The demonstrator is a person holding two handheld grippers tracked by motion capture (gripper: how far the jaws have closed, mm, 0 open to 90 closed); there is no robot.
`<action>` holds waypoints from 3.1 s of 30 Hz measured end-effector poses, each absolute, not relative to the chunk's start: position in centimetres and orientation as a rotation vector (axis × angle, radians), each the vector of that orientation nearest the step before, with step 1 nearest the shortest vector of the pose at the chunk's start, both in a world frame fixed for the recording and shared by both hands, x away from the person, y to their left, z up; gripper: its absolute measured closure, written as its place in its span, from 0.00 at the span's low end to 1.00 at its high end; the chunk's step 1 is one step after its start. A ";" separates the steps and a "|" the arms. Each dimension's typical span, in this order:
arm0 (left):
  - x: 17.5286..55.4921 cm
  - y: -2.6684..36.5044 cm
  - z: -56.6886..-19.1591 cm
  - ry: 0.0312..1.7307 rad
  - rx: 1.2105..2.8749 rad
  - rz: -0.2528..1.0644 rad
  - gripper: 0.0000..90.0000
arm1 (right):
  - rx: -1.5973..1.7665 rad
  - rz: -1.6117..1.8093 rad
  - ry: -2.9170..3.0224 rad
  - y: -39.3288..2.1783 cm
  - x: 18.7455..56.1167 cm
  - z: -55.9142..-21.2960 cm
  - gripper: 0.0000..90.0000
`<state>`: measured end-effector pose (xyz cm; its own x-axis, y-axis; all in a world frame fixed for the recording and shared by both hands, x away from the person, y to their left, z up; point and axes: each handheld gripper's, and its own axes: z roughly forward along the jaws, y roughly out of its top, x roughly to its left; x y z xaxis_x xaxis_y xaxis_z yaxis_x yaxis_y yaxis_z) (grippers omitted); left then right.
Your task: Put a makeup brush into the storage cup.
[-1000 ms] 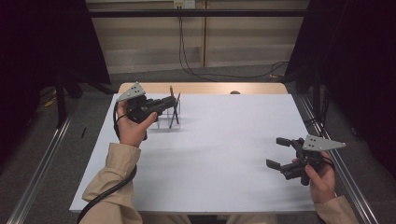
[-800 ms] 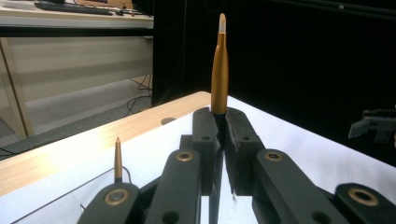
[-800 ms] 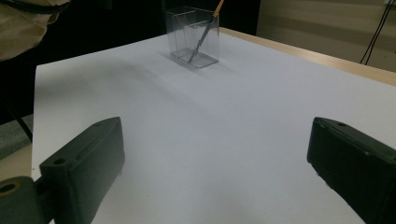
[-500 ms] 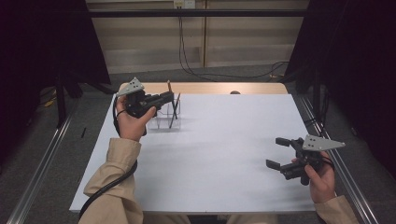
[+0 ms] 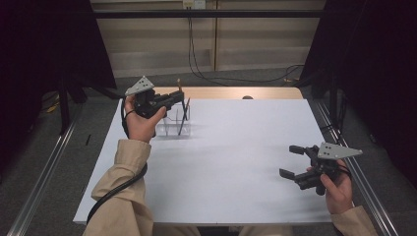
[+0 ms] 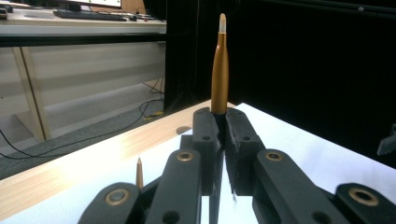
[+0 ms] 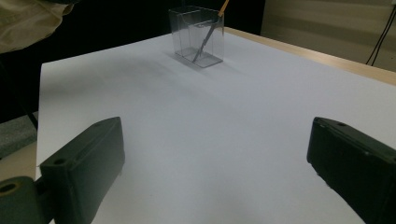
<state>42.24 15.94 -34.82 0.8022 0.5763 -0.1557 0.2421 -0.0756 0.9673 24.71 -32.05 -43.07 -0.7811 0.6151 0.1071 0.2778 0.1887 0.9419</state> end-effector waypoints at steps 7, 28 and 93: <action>42.8 15.8 -34.7 0.667 1.655 0.323 0.93 | 0.848 1.620 2.172 -32.0 24.7 -43.1 0.04; 44.1 15.8 -35.6 0.718 1.644 0.359 0.93 | 0.861 1.614 2.170 -32.0 24.6 -43.1 0.04; 45.0 14.8 -40.0 0.776 1.700 0.419 0.93 | 0.826 1.627 2.191 -31.8 24.7 -43.1 0.04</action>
<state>44.98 14.76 -39.96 0.7164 0.6870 -0.1214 0.2749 -0.1181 0.9542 24.74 -31.75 -43.13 -0.7939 0.5992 0.1038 0.2724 0.1978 0.9416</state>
